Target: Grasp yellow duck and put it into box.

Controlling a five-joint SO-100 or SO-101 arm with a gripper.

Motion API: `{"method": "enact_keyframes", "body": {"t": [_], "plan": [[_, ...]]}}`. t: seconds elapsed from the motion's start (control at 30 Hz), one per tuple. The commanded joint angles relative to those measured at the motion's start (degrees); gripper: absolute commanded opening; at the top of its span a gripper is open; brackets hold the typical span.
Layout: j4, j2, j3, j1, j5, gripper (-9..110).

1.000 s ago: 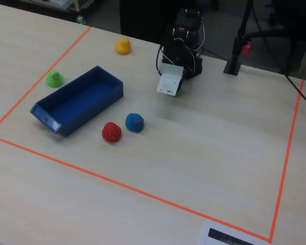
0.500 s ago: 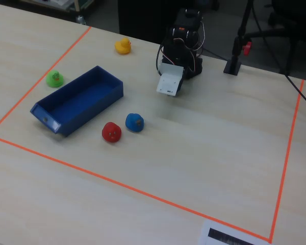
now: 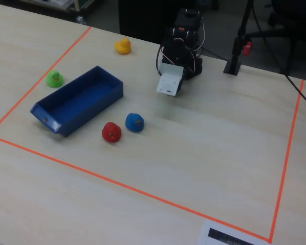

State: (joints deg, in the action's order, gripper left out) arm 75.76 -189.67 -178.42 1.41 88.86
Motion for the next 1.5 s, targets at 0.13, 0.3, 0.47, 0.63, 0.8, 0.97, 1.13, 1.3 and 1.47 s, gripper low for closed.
{"method": "enact_keyframes", "body": {"t": [0.13,0.3,0.47,0.63,0.8,0.97,1.13,1.3,1.47], "plan": [[1.05,-0.09,0.18,-0.44,-0.09,4],[1.05,-0.09,0.18,-0.44,-0.09,4],[1.05,-0.09,0.18,-0.44,-0.09,4],[1.05,-0.09,0.18,-0.44,-0.09,4],[1.05,-0.09,0.18,-0.44,-0.09,4],[1.05,-0.09,0.18,-0.44,0.0,4],[1.05,-0.09,0.18,-0.44,0.0,3],[1.05,-0.09,0.18,-0.53,0.26,0],[-5.62,0.0,2.37,-2.99,-0.35,0]]}}
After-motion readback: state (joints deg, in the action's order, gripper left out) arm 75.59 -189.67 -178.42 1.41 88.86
